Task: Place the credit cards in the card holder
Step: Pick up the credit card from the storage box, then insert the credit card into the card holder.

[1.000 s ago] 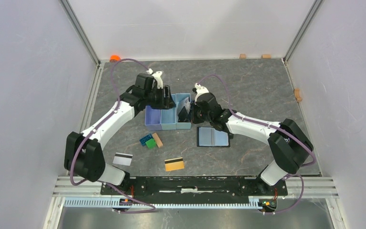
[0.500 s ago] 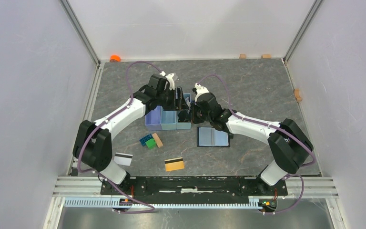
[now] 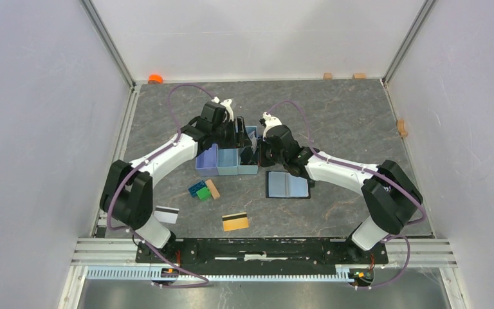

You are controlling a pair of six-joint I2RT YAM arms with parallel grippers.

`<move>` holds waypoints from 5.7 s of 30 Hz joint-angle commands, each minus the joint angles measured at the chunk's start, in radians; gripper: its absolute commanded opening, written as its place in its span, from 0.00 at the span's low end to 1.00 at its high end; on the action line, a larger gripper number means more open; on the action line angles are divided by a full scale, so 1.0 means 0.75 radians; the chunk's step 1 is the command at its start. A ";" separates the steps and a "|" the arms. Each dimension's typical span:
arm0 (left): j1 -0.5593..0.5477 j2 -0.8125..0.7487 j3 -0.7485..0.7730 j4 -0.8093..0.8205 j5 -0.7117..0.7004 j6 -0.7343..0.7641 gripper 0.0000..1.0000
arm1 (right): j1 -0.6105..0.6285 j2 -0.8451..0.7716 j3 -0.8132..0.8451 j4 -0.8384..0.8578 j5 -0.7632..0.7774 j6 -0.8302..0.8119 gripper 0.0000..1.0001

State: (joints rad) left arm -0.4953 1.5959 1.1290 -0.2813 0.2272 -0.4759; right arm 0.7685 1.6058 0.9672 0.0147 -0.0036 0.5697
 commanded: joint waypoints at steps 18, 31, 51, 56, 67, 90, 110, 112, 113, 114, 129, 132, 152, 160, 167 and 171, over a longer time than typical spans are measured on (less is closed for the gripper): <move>-0.005 0.086 -0.061 0.101 -0.086 -0.066 0.51 | 0.000 -0.025 -0.007 0.044 -0.034 -0.019 0.00; -0.005 0.126 -0.041 0.069 -0.146 -0.024 0.32 | 0.000 -0.088 0.003 -0.004 -0.010 -0.025 0.01; -0.005 0.006 -0.031 0.087 -0.082 -0.023 0.23 | 0.000 -0.119 -0.007 -0.047 0.072 -0.045 0.01; -0.005 -0.063 -0.020 0.098 -0.039 -0.018 0.39 | -0.002 -0.149 -0.008 -0.043 0.069 -0.045 0.00; 0.108 -0.270 0.040 -0.049 0.367 0.265 0.73 | -0.121 -0.231 0.060 -0.063 -0.093 -0.202 0.00; 0.186 -0.544 -0.145 -0.056 0.654 0.717 0.94 | -0.307 -0.237 0.338 -0.299 -1.080 -0.609 0.00; 0.155 -0.391 -0.174 -0.003 1.090 0.552 0.16 | -0.295 -0.123 0.431 -0.449 -1.273 -0.749 0.00; 0.152 -0.390 -0.180 0.003 1.083 0.549 0.29 | -0.295 -0.120 0.430 -0.449 -1.305 -0.747 0.00; 0.152 -0.388 -0.180 0.003 1.081 0.549 0.31 | -0.294 -0.120 0.431 -0.454 -1.318 -0.749 0.00; 0.151 -0.384 -0.180 0.003 1.082 0.548 0.33 | -0.294 -0.122 0.431 -0.455 -1.335 -0.748 0.00; 0.123 -0.387 -0.206 0.099 0.970 0.430 0.02 | -0.377 -0.207 0.252 -0.186 -1.047 -0.590 0.73; 0.145 -0.408 -0.256 0.246 0.924 0.259 0.02 | -0.390 -0.273 0.094 0.068 -1.043 -0.454 0.88; 0.212 -0.469 -0.390 0.532 0.842 -0.043 0.02 | -0.251 -0.109 -0.135 0.700 -1.114 0.041 0.44; 0.243 -0.465 -0.403 0.534 0.831 -0.045 0.02 | -0.251 -0.077 -0.165 0.759 -1.109 0.100 0.20; 0.282 -0.352 -0.357 0.460 0.807 0.003 0.16 | -0.253 0.034 -0.122 0.528 -0.954 0.011 0.00; 0.303 -0.257 -0.296 0.337 0.759 0.119 0.23 | -0.256 0.081 -0.136 0.516 -0.885 0.012 0.00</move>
State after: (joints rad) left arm -0.2916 1.3544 0.8349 0.0284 0.8459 -0.4656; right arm 0.5781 1.6226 0.8619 0.4755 -0.7578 0.6140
